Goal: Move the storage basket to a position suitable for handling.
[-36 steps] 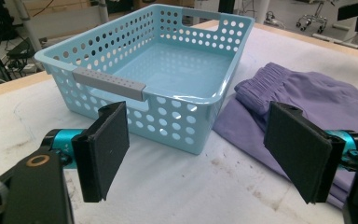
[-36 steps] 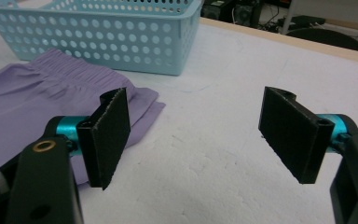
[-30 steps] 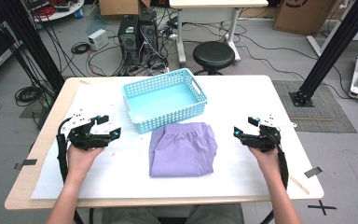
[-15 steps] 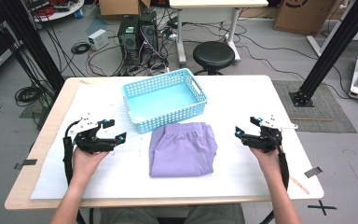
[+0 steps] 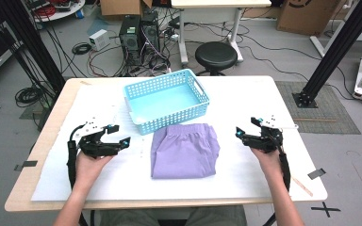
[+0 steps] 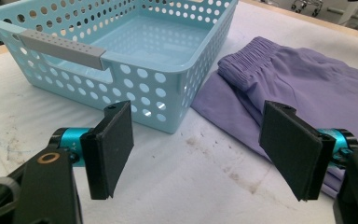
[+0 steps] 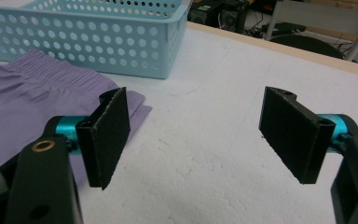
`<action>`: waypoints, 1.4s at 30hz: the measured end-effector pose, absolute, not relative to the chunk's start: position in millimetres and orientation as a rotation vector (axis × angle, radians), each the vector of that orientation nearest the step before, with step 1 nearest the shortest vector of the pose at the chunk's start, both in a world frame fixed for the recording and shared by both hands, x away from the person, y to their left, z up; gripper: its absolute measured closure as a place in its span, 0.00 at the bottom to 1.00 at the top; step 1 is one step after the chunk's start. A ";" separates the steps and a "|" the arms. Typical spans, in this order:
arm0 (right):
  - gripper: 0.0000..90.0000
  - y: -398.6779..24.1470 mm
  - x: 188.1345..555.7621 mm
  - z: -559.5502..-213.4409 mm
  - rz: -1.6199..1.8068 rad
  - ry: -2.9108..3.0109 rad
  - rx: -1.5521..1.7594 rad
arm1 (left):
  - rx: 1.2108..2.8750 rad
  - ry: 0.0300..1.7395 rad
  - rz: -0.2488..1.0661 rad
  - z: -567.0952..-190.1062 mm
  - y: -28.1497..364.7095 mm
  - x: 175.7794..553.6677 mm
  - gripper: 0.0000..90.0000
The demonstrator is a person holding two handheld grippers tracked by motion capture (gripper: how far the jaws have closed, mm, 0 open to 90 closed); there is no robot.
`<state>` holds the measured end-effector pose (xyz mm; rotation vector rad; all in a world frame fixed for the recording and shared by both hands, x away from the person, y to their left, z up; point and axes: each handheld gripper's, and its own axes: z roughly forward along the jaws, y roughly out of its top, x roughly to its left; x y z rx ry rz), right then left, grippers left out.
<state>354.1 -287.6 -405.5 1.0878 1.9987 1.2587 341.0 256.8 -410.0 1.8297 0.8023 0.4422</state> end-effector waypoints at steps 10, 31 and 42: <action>0.28 -286.2 352.9 -407.5 1.252 2.011 1.081 | 1.833 0.847 0.469 -415.8 244.5 350.3 0.29; 0.29 -268.0 390.9 -392.6 1.267 2.091 1.024 | 1.818 0.935 0.509 -417.0 226.2 380.3 0.31; 0.29 -256.8 434.4 -396.6 1.276 2.161 0.994 | 1.845 0.952 0.503 -419.0 217.9 394.1 0.31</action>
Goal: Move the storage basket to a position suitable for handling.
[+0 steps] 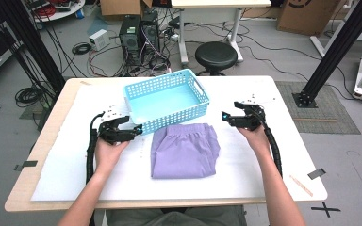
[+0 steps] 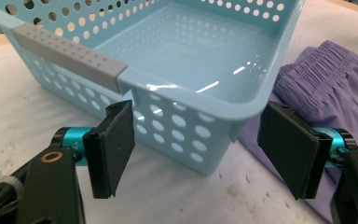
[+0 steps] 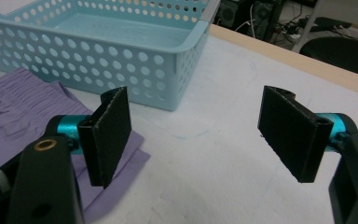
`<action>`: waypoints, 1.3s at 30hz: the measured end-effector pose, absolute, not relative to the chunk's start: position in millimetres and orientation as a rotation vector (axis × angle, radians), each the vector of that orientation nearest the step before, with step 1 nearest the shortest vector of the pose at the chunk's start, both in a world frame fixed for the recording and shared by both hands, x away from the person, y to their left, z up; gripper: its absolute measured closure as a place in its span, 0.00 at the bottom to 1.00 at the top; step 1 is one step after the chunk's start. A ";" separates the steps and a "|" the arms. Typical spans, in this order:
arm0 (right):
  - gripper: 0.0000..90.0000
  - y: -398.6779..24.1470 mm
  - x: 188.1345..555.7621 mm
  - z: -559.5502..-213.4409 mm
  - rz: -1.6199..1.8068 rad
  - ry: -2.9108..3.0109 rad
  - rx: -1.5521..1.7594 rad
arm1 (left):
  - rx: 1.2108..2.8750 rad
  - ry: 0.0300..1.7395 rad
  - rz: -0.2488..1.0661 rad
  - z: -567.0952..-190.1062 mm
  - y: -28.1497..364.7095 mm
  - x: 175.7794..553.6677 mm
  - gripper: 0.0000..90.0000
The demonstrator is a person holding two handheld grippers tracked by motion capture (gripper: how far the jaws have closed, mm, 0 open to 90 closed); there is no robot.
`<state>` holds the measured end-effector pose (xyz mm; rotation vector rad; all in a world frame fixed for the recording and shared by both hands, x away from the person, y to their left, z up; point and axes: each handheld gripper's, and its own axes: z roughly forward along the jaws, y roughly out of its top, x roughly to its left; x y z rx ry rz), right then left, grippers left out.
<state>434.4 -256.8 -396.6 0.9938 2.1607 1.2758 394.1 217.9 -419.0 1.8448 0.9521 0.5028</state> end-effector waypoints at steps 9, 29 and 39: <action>0.30 -241.7 467.8 -396.3 1.307 2.272 0.907 | 1.870 0.966 0.506 -423.7 209.2 404.3 0.30; 0.47 -197.0 516.1 -415.1 1.219 2.486 0.799 | 1.853 0.962 0.479 -427.2 212.8 409.4 0.30; 0.58 -194.4 510.6 -411.0 1.173 2.455 0.777 | 1.895 0.971 0.485 -420.2 216.1 416.2 0.31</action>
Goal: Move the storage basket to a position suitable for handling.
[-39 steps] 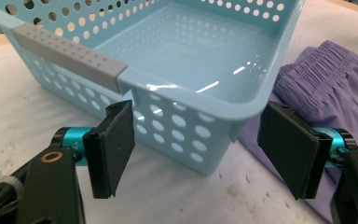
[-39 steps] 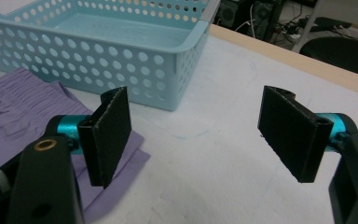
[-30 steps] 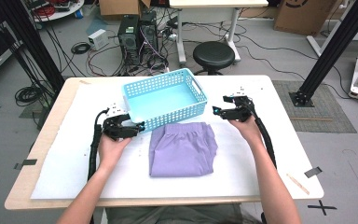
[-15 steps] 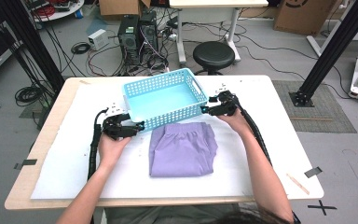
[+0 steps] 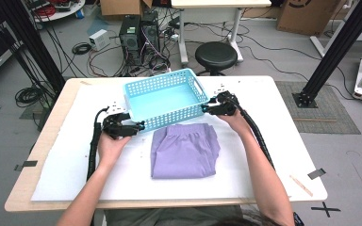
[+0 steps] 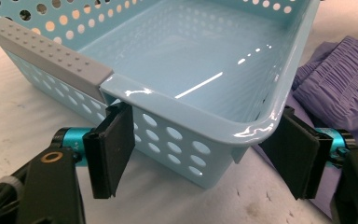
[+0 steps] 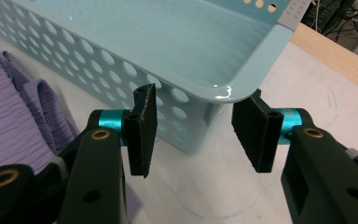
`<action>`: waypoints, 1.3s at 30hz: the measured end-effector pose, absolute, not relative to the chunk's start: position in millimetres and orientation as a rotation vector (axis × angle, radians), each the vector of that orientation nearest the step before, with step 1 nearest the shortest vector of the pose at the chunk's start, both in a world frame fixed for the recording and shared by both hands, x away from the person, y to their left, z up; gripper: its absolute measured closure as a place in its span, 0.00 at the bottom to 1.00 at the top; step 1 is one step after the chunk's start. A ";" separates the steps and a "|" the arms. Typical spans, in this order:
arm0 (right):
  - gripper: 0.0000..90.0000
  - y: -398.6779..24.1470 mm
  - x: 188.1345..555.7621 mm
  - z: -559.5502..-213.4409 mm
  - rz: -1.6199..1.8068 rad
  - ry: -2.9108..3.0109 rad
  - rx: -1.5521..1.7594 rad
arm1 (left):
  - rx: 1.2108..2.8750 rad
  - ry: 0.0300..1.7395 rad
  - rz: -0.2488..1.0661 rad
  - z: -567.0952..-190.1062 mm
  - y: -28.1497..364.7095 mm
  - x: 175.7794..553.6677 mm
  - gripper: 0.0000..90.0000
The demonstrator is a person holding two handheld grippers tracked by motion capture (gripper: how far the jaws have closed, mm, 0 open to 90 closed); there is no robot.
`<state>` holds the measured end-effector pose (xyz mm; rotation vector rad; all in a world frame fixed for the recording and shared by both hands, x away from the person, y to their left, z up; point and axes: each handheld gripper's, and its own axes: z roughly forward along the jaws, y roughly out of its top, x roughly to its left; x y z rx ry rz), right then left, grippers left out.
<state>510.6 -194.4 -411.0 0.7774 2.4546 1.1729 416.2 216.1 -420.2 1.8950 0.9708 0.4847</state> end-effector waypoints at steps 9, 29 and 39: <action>0.59 -194.5 502.9 -404.6 1.152 2.454 0.756 | 1.856 0.958 0.474 -419.6 220.7 421.2 0.31; 0.61 -220.9 484.9 -400.7 1.160 2.421 0.789 | 1.896 0.872 0.464 -412.6 200.2 441.2 0.38; 0.60 -236.8 468.5 -398.7 1.135 2.403 0.807 | 1.914 0.827 0.428 -413.0 188.7 452.7 0.39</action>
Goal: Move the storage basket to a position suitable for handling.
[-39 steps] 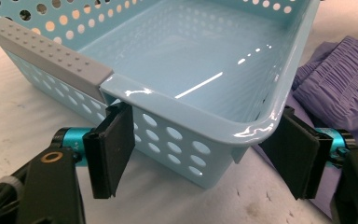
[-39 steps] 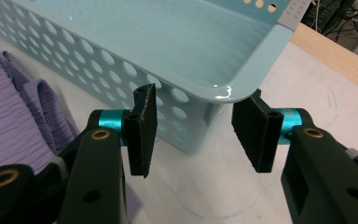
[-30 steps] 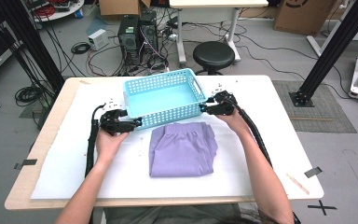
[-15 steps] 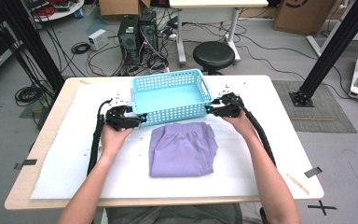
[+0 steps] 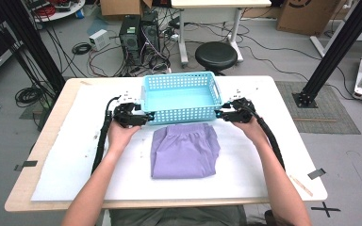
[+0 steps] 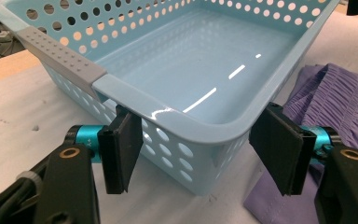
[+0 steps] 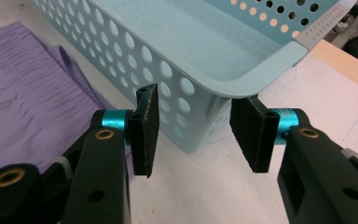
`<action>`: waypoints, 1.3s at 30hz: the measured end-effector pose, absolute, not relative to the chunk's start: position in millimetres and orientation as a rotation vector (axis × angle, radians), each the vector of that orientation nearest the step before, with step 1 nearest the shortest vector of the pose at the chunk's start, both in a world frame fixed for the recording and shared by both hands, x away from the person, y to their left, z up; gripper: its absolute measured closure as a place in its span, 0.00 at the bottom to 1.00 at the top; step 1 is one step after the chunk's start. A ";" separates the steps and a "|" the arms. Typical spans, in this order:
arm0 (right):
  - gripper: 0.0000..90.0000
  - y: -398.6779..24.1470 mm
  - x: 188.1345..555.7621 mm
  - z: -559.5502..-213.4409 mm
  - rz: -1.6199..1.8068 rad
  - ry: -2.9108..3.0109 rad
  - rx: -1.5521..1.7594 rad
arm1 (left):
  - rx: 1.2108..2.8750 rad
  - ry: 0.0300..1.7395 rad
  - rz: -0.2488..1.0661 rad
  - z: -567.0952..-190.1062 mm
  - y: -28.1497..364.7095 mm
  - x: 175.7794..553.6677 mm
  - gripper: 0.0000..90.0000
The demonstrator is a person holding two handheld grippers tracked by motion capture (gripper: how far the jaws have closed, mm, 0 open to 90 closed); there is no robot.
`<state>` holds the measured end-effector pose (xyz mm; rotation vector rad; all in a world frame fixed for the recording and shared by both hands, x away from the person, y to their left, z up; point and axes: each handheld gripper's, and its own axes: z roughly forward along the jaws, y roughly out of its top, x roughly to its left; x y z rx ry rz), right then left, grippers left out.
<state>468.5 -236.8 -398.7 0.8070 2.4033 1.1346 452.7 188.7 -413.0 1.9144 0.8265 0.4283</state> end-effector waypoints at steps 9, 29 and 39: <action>0.59 -239.1 459.7 -403.2 1.109 2.394 0.816 | 1.920 0.795 0.435 -417.5 186.4 456.7 0.39; 0.49 -239.0 454.5 -410.4 1.108 2.384 0.834 | 1.953 0.788 0.508 -421.8 182.4 458.4 0.39; 0.35 -252.0 450.5 -407.4 1.162 2.294 0.933 | 1.965 0.810 0.529 -415.9 183.9 453.2 0.30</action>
